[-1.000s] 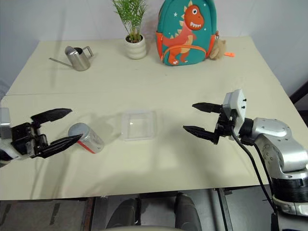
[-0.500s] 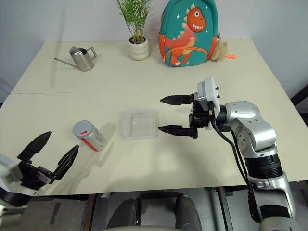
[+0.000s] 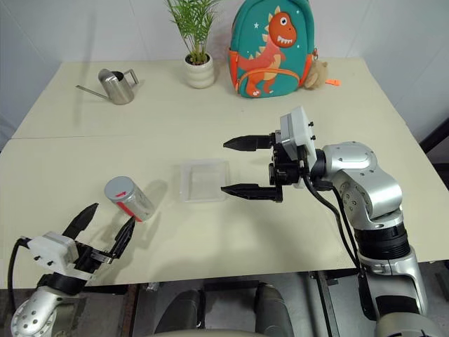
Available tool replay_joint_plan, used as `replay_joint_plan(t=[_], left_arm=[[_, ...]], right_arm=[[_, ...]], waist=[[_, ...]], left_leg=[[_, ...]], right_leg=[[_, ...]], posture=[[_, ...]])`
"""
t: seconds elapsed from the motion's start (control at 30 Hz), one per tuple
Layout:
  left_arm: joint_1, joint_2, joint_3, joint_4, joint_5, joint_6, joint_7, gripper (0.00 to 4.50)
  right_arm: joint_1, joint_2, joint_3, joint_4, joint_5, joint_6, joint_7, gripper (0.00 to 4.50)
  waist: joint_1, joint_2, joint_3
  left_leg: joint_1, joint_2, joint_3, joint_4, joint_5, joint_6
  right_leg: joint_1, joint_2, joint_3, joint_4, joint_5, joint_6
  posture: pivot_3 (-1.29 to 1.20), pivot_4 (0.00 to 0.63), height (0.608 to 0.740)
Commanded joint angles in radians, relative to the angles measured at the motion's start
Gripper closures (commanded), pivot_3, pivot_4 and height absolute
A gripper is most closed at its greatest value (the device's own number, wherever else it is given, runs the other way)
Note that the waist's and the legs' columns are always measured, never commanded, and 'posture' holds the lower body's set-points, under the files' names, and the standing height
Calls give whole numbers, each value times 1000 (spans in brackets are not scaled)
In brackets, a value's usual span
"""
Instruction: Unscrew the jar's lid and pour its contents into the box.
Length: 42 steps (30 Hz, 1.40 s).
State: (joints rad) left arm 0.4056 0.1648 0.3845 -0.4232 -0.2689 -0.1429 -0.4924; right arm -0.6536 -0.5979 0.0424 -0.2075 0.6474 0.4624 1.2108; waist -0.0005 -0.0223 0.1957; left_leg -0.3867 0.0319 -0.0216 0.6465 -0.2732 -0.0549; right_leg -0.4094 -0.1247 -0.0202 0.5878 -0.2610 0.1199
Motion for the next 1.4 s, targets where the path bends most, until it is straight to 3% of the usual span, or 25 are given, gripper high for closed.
replay_joint_plan(t=[0.03,0.5,0.6,0.83,1.0,1.13,1.27,1.4], left_arm=[[-37,-17,-39,44,39,-69,42,18],[-164,-63,-132,164,111,-159,193,18],[-177,-62,-143,183,117,-164,204,580],[-193,-57,-156,218,86,-162,203,2589],[-222,-23,-153,208,18,-130,160,2623],[-282,118,-161,134,-141,15,8,2623],[-391,358,-136,82,-355,276,-168,2623],[-539,534,-166,104,-471,485,-303,2623]], right_arm=[[-7,3,-8,-43,12,3,-12,0],[5,17,-12,-82,15,24,-64,0],[10,15,-13,-81,14,25,-71,0],[22,17,-15,-81,15,31,-91,0],[29,26,-26,-79,20,41,-124,0],[10,57,-36,-81,16,60,-207,0],[-63,120,-13,-100,33,137,-316,0],[-141,201,37,-111,19,203,-404,0]], waist=[[0,0,0],[1,0,0],[1,0,0],[1,0,0],[1,0,0],[0,0,0],[-2,0,0],[-6,0,0]], left_leg=[[0,0,0,0,0,0],[0,0,2,0,0,0],[0,0,2,0,-1,0],[0,0,2,0,-1,0],[0,0,2,0,-1,0],[0,0,2,0,-1,0],[0,1,2,0,-1,0],[1,1,2,-1,-1,0]], right_leg=[[0,0,0,0,0,0],[0,0,1,0,2,4],[0,0,1,0,3,4],[0,0,2,0,4,6],[0,0,2,0,4,6],[-1,0,1,0,2,3],[-2,0,2,1,2,2],[-3,0,2,3,3,3]], posture=[[0,150,740],[0,150,740],[0,150,740],[0,150,740],[0,150,740],[0,150,740],[0,150,740],[0,150,740]])
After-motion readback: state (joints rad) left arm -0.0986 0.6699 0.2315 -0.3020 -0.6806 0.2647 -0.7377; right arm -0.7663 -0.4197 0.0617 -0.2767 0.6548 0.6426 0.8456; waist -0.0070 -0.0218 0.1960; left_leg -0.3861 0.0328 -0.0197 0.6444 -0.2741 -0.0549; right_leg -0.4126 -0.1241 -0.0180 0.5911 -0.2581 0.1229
